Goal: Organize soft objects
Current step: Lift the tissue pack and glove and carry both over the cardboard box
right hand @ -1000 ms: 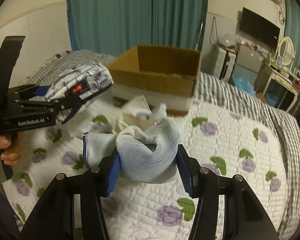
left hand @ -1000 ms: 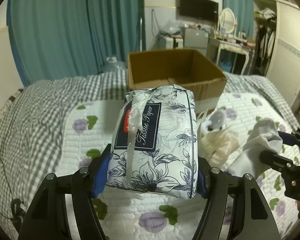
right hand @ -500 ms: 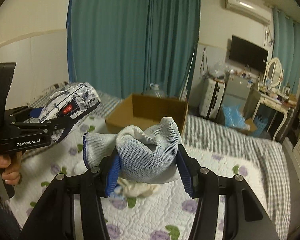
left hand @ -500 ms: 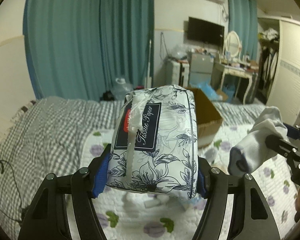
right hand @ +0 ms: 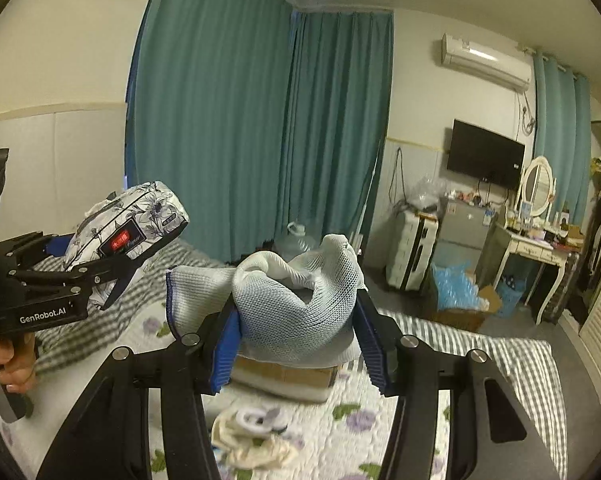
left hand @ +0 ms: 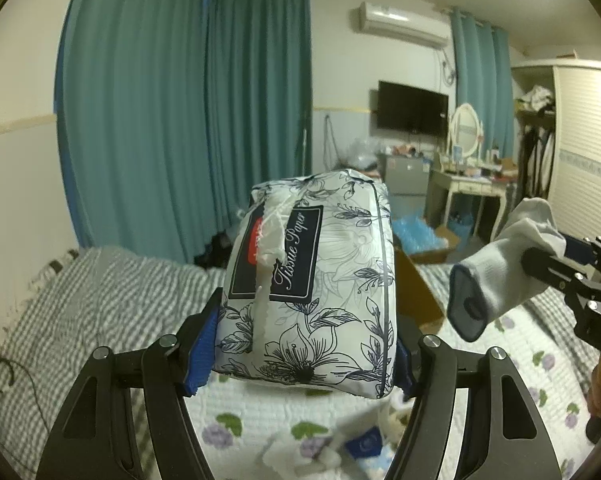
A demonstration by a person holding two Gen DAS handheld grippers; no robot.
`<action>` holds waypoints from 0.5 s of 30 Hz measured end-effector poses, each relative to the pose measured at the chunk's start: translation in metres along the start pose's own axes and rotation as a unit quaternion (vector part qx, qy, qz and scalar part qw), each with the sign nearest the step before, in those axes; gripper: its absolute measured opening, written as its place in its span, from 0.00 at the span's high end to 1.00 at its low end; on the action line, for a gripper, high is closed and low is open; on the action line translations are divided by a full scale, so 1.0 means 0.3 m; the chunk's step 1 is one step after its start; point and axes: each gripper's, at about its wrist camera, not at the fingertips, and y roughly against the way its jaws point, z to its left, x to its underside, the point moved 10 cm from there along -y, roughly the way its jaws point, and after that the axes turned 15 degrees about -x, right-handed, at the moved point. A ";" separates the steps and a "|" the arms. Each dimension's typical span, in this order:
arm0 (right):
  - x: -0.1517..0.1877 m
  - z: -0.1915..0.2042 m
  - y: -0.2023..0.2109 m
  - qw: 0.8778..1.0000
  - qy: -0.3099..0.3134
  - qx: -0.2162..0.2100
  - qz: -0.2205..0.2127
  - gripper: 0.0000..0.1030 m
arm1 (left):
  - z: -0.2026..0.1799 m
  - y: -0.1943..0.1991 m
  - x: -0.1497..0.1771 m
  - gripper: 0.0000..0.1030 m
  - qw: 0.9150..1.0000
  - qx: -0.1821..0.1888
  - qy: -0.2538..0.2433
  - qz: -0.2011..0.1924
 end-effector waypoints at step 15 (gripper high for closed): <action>-0.073 -0.094 -0.195 0.999 0.005 0.026 -0.018 0.49 | -0.044 -0.235 -0.064 0.33 1.000 -0.005 -0.004 -0.007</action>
